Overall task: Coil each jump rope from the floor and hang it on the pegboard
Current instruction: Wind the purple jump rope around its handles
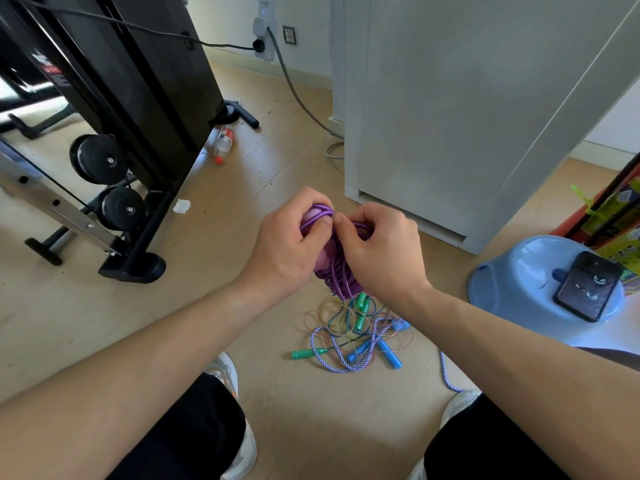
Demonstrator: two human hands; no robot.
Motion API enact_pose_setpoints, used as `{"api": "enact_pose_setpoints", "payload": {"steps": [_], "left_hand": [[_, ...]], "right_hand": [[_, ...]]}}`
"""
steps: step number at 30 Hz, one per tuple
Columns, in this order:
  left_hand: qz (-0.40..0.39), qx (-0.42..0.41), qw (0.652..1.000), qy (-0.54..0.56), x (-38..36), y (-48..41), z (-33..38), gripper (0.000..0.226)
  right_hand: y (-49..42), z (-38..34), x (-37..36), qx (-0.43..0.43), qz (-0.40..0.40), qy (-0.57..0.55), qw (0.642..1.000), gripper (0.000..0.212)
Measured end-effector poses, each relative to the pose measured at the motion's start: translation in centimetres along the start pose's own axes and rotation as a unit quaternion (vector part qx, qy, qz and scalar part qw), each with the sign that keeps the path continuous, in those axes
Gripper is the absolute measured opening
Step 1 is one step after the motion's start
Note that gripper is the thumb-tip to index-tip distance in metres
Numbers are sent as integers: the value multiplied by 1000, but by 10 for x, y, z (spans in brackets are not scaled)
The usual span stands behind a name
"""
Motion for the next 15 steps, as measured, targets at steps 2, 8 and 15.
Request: {"api": "enact_pose_setpoints", "payload": {"steps": [2,8,15], "left_hand": [[-1,4,1000,3,0,0,0,14],[2,34,999,18,1,-5,-2,19],[23,48,999,5,3,-9,-8,14]], "right_hand": [[2,-1,-1,3,6,10,1000,28],[1,-4,-1,19,-4,7,1000,32],[-8,-5,6,5,-94,-35,995,31]]}}
Point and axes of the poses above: each hand's wrist, its own y-axis away from the middle knuckle, its own x-axis out of the back of the hand, z = x × y, the point moved 1 cm from there along -y, towards the middle knuckle, and after that the axes turned 2 degrees about -z, right-handed, at the moved point
